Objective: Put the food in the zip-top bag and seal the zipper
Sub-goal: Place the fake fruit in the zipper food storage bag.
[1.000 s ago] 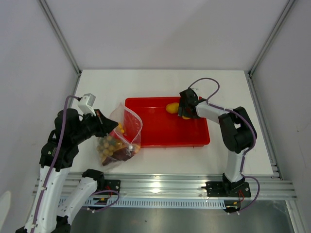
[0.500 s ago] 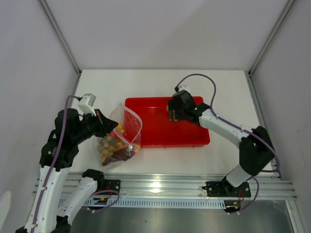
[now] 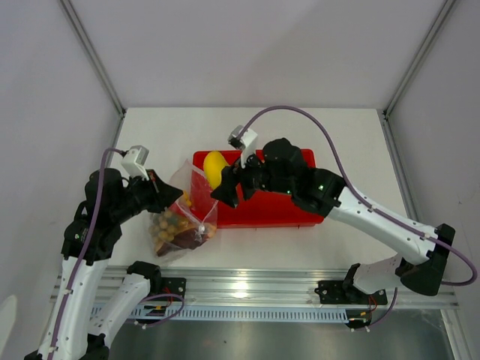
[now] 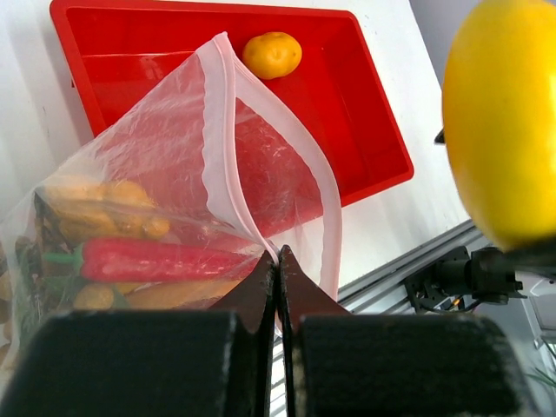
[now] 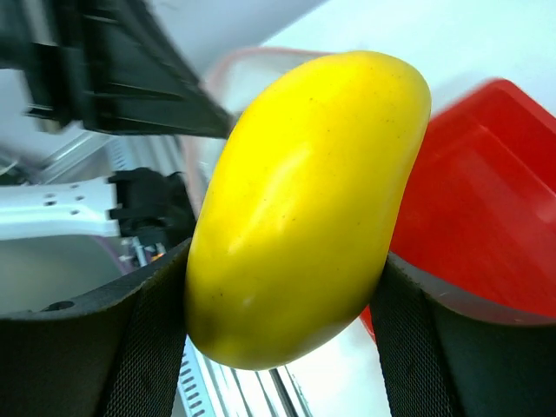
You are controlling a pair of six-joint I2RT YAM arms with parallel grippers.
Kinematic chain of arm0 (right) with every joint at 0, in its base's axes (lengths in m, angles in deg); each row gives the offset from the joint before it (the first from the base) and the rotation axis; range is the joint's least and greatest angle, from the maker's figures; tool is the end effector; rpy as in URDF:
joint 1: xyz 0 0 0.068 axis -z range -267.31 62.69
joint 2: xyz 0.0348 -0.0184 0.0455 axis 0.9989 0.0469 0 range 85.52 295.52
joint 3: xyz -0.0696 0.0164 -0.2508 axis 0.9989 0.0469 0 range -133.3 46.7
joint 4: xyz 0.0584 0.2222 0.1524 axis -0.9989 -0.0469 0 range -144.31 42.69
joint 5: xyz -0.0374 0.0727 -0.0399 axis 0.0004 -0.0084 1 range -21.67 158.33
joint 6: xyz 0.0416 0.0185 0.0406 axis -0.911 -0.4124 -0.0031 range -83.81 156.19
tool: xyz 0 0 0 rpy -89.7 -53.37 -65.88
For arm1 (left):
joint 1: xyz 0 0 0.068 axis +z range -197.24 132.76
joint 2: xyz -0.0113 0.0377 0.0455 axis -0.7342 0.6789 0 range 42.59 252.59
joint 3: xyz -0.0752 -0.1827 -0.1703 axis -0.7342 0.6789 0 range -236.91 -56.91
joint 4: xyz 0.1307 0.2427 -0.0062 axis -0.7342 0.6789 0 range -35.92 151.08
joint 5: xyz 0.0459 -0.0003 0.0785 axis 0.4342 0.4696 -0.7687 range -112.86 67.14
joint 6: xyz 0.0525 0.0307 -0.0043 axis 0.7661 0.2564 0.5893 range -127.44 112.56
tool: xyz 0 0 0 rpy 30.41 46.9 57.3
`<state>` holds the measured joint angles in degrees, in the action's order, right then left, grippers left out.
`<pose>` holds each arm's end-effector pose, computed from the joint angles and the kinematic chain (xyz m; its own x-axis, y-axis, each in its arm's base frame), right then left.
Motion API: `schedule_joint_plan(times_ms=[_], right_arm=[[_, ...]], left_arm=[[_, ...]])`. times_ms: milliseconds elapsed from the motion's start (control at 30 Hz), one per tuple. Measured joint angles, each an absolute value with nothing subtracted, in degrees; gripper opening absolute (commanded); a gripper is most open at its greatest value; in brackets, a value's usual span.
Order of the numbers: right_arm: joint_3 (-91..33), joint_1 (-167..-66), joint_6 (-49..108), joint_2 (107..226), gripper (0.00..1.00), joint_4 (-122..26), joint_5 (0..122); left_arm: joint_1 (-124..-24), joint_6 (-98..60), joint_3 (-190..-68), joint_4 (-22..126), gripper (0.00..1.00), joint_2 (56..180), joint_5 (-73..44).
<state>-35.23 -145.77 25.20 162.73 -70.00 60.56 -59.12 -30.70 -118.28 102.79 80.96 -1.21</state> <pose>0.1685 0.2863 0.4032 -0.3322 -0.1804 -0.9258 -0.8642 0.4514 0.2222 0.1371 -0.0460 0.3761 -0.5941 -0.2501 -0.7645 0.3069 0.8081 -0.5028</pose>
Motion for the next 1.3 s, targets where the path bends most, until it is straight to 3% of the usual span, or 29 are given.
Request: schedule_joint_plan(times_ms=[267,533,633,800,967,1000,1100,1133,1300], right_arm=[[-43.5,-150.1,26.6,173.5,0.00,-70.6,52.3],[-47.7,-151.0,26.1,179.9,0.00,-73.4,51.7],[-47.7,-151.0,25.3,180.1,0.07,-73.7,52.4],[-49.2,-151.0,24.0,181.8,0.10,-75.4,54.1],[-54.7,-150.9,22.4,187.1,0.21,-80.5,55.4],[-55.4,-150.9,22.1,188.1,0.29,-81.1,55.9],[-57.3,-150.8,21.4,190.5,0.39,-82.2,57.0],[-57.8,-150.8,21.2,191.1,0.47,-82.3,57.4],[-58.9,-151.0,21.2,191.6,0.64,-83.2,58.9]], left_arm=[[-59.1,-30.7,-117.9,102.8,0.01,80.7,0.0],[-59.1,-30.7,-117.8,103.1,0.01,80.2,0.1],[-59.1,-30.7,-117.8,103.2,0.01,80.1,0.1],[-59.1,-30.7,-117.8,103.5,0.01,80.1,0.0],[-59.0,-30.3,-117.8,103.3,0.01,80.0,-0.7],[-59.0,-30.3,-117.8,103.4,0.01,80.0,-0.7],[-59.0,-30.3,-117.8,103.4,0.01,79.9,0.0],[-59.1,-30.3,-117.8,103.5,0.01,79.9,0.1],[-59.1,-30.3,-117.8,103.2,0.01,79.9,-0.1]])
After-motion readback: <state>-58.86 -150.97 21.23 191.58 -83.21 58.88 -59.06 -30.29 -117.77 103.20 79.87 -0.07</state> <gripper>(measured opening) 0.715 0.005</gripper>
